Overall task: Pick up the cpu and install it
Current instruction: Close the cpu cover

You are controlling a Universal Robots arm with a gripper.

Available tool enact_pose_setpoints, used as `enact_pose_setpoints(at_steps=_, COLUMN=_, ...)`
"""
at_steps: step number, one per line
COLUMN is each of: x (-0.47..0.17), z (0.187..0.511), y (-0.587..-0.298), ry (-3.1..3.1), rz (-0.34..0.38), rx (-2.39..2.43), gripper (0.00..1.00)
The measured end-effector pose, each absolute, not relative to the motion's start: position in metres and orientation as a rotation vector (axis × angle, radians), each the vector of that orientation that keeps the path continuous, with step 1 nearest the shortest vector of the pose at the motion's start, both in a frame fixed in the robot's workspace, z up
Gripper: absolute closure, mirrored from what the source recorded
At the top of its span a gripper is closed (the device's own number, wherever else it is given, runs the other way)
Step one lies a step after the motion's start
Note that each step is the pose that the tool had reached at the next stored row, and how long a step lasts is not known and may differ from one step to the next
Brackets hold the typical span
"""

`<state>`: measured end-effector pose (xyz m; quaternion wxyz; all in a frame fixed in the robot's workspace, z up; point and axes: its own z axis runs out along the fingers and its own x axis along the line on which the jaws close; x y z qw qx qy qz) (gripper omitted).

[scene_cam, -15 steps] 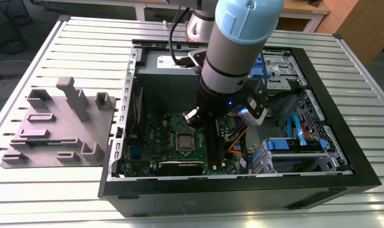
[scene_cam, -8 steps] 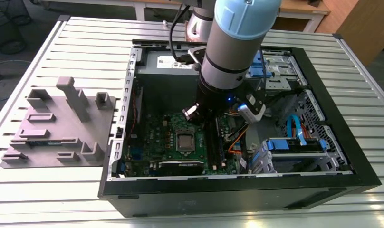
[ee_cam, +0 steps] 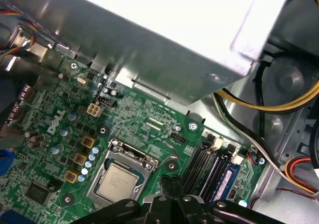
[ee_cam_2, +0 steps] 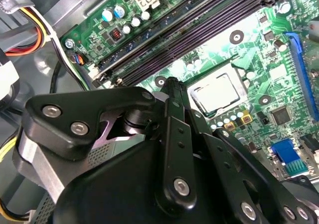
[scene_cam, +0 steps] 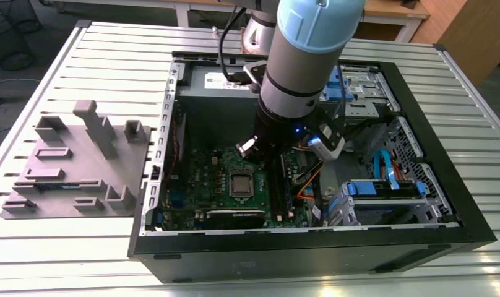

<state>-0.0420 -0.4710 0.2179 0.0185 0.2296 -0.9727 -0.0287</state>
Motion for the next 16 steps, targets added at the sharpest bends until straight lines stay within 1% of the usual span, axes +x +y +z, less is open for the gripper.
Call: enact_pose_setpoints(at_steps=16, x=-0.0421, z=0.2179, y=-0.4718, ry=-3.02, rz=-0.089, rx=0.713, gripper=0.89)
